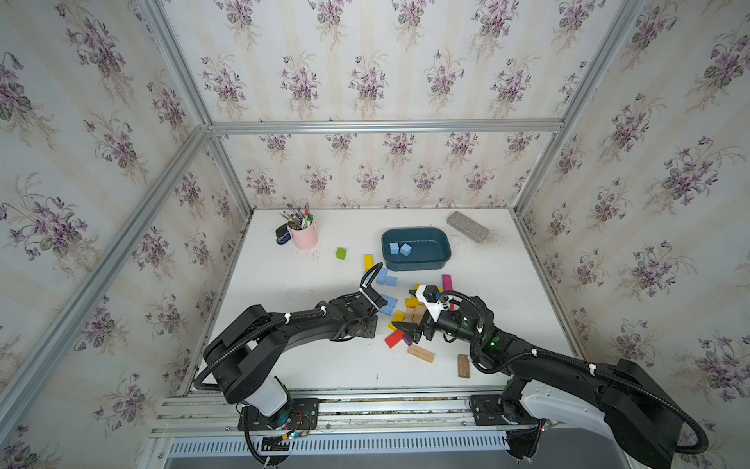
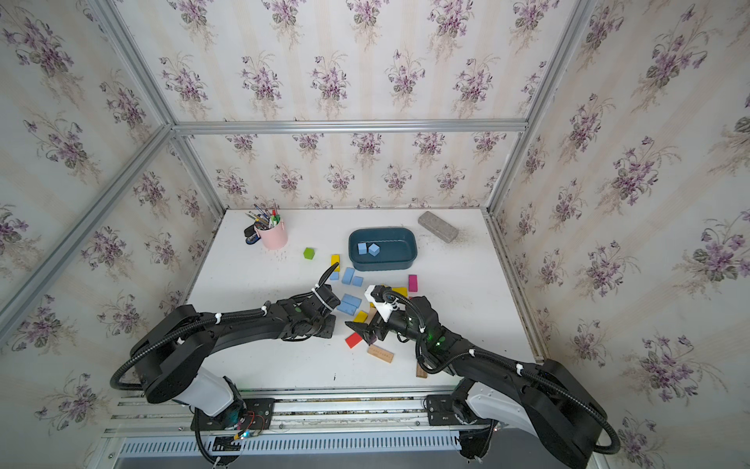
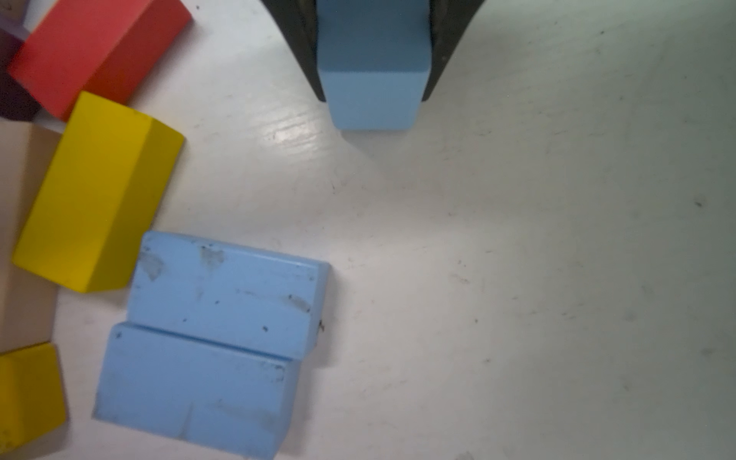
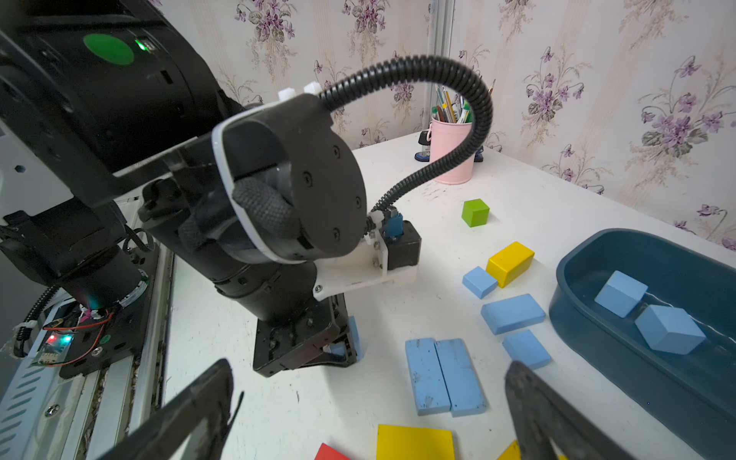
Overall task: Pick out the blue building blocks
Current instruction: Pick up the building block from the center of the board.
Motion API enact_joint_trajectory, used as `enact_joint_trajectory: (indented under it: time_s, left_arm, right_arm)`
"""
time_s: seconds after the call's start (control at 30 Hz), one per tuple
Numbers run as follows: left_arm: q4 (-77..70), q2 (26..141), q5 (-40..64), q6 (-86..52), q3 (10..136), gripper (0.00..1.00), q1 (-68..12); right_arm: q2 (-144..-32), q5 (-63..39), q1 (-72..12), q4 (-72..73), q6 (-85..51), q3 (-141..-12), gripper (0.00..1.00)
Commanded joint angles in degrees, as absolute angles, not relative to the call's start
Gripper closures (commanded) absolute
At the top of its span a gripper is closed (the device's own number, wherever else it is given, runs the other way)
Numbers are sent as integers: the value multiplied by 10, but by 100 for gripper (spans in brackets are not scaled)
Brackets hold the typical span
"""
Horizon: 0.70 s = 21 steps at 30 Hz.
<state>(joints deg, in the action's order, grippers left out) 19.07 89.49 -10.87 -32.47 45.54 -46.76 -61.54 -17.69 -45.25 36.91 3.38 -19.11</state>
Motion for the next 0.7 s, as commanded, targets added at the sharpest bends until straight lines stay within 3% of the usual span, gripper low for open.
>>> enact_joint_trajectory:
  time_s: [0.0, 0.3, 0.67]
  left_arm:
    - [189, 871, -126, -334, 461, 86, -467]
    - [195, 828, -165, -292, 551, 88, -464]
    - [215, 975, -129, -229, 799, 89, -446]
  right_arm:
    - [-605, -151, -453, 379, 42, -187, 0]
    - [-559, -79, -453, 405, 39, -157, 0]
    - [-553, 38, -452, 407, 20, -150, 0]
